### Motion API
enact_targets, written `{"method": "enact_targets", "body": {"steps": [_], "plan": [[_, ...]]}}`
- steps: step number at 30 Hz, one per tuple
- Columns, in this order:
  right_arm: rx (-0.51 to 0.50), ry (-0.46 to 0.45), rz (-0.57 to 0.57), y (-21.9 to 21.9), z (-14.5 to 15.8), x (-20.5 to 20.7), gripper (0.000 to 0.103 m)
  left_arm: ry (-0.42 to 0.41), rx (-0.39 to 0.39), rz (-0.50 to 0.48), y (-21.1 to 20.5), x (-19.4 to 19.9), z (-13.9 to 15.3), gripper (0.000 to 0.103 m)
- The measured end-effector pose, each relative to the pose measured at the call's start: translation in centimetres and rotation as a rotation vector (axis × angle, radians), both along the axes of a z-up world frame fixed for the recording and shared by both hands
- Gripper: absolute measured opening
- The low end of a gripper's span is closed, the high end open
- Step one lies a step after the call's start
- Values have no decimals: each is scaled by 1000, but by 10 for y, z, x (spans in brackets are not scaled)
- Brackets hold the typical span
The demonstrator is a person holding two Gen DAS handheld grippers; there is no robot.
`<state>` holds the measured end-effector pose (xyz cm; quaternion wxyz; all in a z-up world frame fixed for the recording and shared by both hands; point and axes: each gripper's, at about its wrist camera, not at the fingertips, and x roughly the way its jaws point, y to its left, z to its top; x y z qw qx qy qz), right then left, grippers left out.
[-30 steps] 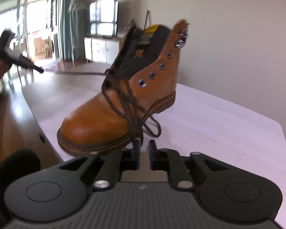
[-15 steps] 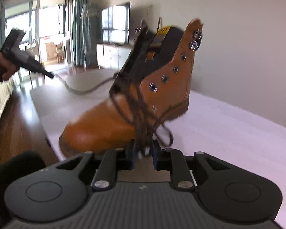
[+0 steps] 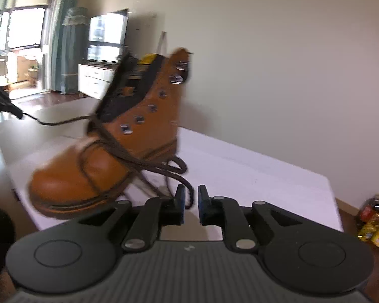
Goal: Lace up shoes with both hands
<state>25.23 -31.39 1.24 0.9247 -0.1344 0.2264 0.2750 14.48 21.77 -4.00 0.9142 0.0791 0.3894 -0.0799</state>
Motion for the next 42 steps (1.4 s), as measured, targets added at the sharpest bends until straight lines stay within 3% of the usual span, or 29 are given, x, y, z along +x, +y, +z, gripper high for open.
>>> {"method": "enact_targets", "body": {"steps": [5, 7, 12, 18, 21, 23, 28, 32, 34, 40, 42], "plan": [[-61, 40, 168, 25, -7, -14, 14, -1, 2, 14, 5, 0, 2, 2], [-123, 13, 140, 55, -12, -12, 14, -3, 5, 17, 6, 0, 3, 2], [-93, 47, 221, 80, -11, -17, 14, 3, 1, 21, 8, -1, 1, 2], [-251, -19, 333, 129, -32, -21, 15, 6, -9, 21, 7, 1, -2, 2], [-297, -59, 339, 150, -36, -8, 19, 10, -4, 22, 7, 1, -3, 2], [-358, -102, 277, 151, -37, -5, 27, 12, -4, 27, 9, 1, -3, 2], [-344, -89, 244, 138, -31, -5, 29, 14, -4, 32, 12, 1, -5, 2], [-340, -82, 337, 141, -32, -16, 28, 9, -9, 33, 11, 4, -5, 2], [-388, -105, 382, 150, -37, -21, 25, 7, -12, 31, 10, 5, -6, 2], [-458, -145, 411, 165, -45, -9, 22, 11, -12, 26, 6, 4, -7, 2], [-466, -133, 422, 165, -47, -6, 3, 4, -1, 30, 6, 2, -6, 2]]}}
